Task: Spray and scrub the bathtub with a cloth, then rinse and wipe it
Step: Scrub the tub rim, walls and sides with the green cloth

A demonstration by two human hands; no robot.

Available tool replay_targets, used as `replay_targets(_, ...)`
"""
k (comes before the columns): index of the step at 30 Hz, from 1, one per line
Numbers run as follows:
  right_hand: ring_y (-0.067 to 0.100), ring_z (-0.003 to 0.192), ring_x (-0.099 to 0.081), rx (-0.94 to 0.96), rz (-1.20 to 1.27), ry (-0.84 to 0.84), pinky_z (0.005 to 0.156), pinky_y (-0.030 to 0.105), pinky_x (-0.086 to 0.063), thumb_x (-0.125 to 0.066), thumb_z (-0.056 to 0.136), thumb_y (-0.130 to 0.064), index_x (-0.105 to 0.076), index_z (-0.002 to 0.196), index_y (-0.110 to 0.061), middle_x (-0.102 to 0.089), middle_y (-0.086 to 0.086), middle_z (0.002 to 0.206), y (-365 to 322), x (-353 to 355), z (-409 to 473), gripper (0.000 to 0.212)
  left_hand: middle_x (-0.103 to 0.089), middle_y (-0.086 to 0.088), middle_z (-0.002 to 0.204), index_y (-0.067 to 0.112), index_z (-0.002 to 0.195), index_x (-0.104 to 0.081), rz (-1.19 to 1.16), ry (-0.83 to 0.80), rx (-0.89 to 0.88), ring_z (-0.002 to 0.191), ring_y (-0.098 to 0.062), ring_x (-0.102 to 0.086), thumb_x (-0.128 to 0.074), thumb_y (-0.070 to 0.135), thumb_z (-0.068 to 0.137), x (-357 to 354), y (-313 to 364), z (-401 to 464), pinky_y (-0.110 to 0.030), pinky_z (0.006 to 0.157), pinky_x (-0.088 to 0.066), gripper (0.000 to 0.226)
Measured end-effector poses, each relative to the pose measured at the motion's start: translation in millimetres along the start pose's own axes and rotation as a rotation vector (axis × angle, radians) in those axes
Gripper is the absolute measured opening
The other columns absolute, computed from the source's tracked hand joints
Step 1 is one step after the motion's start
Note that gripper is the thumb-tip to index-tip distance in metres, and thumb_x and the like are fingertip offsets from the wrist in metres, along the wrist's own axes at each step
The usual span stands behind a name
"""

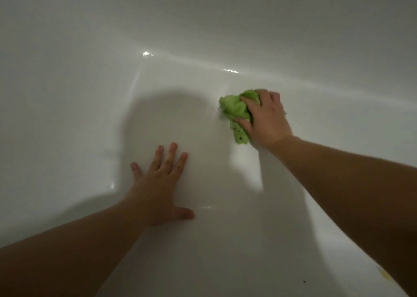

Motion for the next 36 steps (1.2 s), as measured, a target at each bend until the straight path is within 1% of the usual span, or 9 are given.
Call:
replay_targets(5, 0.029, 0.135, -0.030, -0.026, 0.149, 0.167, 0.117, 0.042, -0.033, -0.055, 0.101, -0.053, -0.058, 0.141, -0.020, -0.040, 0.006, 0.146, -13, 16, 45, 0.052, 0.054, 0.007, 0.153, 0.035, 0.151, 0.040, -0.005, -0.007, -0.006, 0.149, -0.026, 0.039, -0.053, 0.099, 0.060, 1, 0, 1, -0.078, 0.114, -0.006, 0.145)
replay_targets(9, 0.039, 0.148, -0.026, 0.012, 0.009, 0.027, 0.123, 0.051, -0.024, -0.052, 0.099, -0.058, -0.042, 0.156, -0.036, -0.033, 0.013, 0.161, -40, -10, 45, 0.062, 0.055, 0.006, 0.152, 0.035, 0.149, 0.042, 0.009, -0.013, -0.014, 0.148, -0.026, 0.041, -0.051, 0.101, 0.059, 3, 1, 3, -0.079, 0.113, -0.006, 0.145)
replay_targets(16, 0.042, 0.136, -0.048, 0.525, 0.033, -0.162, 0.114, 0.050, -0.036, -0.060, 0.095, -0.060, -0.061, 0.145, -0.025, -0.055, 0.016, 0.148, -13, -27, -62, 0.062, 0.057, 0.005, 0.150, 0.032, 0.150, 0.041, 0.007, -0.012, -0.004, 0.146, -0.028, 0.043, -0.052, 0.101, 0.056, 8, 12, 7, -0.080, 0.113, -0.007, 0.150)
replay_targets(22, 0.039, 0.125, -0.041, 0.017, -0.042, 0.023, 0.106, 0.053, -0.039, -0.055, 0.097, -0.056, -0.061, 0.135, -0.020, -0.050, 0.012, 0.137, 23, 17, 38, 0.052, 0.057, 0.008, 0.150, 0.033, 0.149, 0.042, -0.014, 0.004, 0.008, 0.146, -0.025, 0.044, -0.053, 0.102, 0.051, 6, 14, 12, -0.080, 0.112, -0.004, 0.154)
replay_targets(25, 0.036, 0.120, -0.040, 0.035, 0.001, 0.127, 0.099, 0.047, -0.039, -0.064, 0.096, -0.042, -0.066, 0.120, -0.015, -0.050, 0.011, 0.130, -13, 21, 72, 0.036, 0.057, 0.009, 0.149, 0.035, 0.149, 0.042, -0.037, 0.009, 0.010, 0.145, -0.025, 0.045, -0.055, 0.102, 0.050, 6, 14, 13, -0.081, 0.112, -0.002, 0.154)
replay_targets(28, 0.041, 0.124, -0.043, 0.100, 0.050, 0.234, 0.097, 0.045, -0.038, -0.070, 0.092, -0.027, -0.066, 0.128, -0.016, -0.052, 0.014, 0.137, -46, 16, 96, 0.038, 0.058, 0.008, 0.149, 0.034, 0.148, 0.044, -0.013, 0.005, 0.003, 0.146, -0.025, 0.044, -0.052, 0.103, 0.050, 5, 12, 14, -0.081, 0.111, 0.000, 0.153)
replay_targets(30, 0.041, 0.135, -0.039, 0.101, -0.003, 0.205, 0.106, 0.051, -0.035, -0.068, 0.092, -0.021, -0.061, 0.138, -0.022, -0.048, 0.013, 0.147, -55, 7, 106, 0.047, 0.058, 0.007, 0.150, 0.034, 0.148, 0.043, 0.000, -0.002, -0.004, 0.146, -0.025, 0.044, -0.051, 0.104, 0.050, 6, 13, 16, -0.082, 0.110, 0.000, 0.153)
replay_targets(33, 0.041, 0.145, -0.034, 0.121, -0.030, 0.107, 0.119, 0.053, -0.026, -0.063, 0.096, -0.040, -0.056, 0.146, -0.021, -0.044, 0.014, 0.155, -57, -7, 91, 0.054, 0.055, 0.007, 0.152, 0.034, 0.150, 0.041, 0.001, 0.013, -0.022, 0.147, -0.025, 0.042, -0.051, 0.104, 0.048, 8, 12, 18, -0.082, 0.108, 0.004, 0.154)
replay_targets(36, 0.042, 0.144, -0.038, 0.292, -0.045, -0.030, 0.120, 0.055, -0.031, -0.057, 0.094, -0.064, -0.054, 0.150, -0.021, -0.047, 0.014, 0.155, -47, -17, 23, 0.071, 0.055, 0.007, 0.152, 0.034, 0.151, 0.040, -0.007, 0.009, -0.021, 0.146, -0.025, 0.044, -0.051, 0.104, 0.048, 10, 14, 18, -0.082, 0.109, 0.004, 0.155)
Point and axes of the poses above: each hand's wrist, its own z-axis towards the middle knuckle, its own x-axis out of the back of the hand, y = z × x, the point moved 2 cm from there along z, towards the middle knuckle
